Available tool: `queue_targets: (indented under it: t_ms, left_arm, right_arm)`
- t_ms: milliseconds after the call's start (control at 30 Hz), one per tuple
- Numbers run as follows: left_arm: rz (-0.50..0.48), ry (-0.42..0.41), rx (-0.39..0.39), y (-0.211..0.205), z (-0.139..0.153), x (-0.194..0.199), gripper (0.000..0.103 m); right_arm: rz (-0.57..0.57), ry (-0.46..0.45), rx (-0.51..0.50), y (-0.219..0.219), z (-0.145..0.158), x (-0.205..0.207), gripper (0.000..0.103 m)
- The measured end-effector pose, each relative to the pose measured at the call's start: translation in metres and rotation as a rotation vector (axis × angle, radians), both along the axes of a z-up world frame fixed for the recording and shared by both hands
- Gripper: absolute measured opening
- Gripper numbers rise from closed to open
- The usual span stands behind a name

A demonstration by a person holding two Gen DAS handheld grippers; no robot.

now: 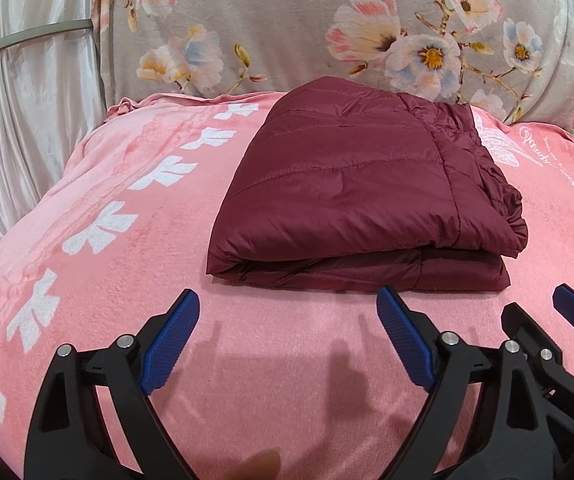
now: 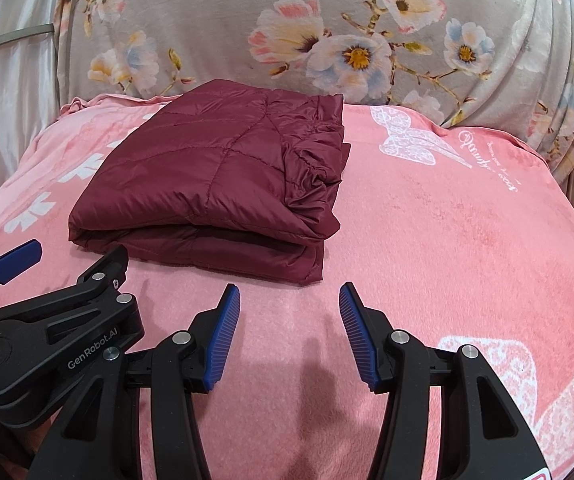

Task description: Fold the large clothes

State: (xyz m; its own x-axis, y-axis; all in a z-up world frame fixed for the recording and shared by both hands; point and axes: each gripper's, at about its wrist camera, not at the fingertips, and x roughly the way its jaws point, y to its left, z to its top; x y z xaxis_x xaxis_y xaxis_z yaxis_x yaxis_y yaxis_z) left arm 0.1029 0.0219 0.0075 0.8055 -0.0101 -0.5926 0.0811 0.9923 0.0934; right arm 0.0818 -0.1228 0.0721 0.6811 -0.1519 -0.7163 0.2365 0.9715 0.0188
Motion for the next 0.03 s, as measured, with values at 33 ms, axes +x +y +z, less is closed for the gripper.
queue_targets:
  t_ms: [33]
  left_arm:
    - [0.001,0.000,-0.002,0.0002,0.0006,-0.0005,0.087]
  right_arm:
    - [-0.001,0.001,0.000,-0.0002,-0.0001,0.0001,0.053]
